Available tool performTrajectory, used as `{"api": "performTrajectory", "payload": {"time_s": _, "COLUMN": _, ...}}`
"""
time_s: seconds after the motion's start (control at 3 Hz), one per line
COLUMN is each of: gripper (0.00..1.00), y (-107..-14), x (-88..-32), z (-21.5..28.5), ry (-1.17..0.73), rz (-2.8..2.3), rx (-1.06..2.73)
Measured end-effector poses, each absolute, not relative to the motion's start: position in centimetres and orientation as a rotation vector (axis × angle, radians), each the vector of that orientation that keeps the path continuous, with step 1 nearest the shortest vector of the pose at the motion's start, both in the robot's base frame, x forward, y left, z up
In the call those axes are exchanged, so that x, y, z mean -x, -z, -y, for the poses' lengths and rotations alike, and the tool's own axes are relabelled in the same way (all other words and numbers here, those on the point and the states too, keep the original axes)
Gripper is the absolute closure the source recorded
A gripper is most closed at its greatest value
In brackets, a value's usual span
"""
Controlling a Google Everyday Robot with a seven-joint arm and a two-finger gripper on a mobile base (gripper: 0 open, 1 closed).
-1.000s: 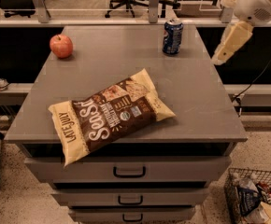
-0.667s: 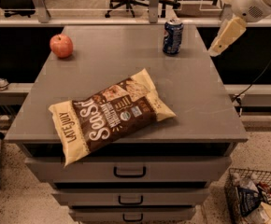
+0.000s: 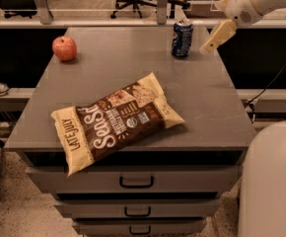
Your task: Knock pepsi can over
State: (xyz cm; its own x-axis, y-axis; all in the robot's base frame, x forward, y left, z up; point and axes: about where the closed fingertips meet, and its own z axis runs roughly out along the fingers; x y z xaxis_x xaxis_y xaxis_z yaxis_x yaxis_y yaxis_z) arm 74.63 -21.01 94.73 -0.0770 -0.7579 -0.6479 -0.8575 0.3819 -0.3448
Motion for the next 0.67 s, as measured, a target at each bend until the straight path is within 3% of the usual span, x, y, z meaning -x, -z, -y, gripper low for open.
{"api": "performTrajectory", "payload": {"time_s": 0.67, "gripper": 0.0, "y": -93.0, "x": -77.7, "z": 18.5, "ry": -0.262, "rz": -1.929, "rx": 1.205}}
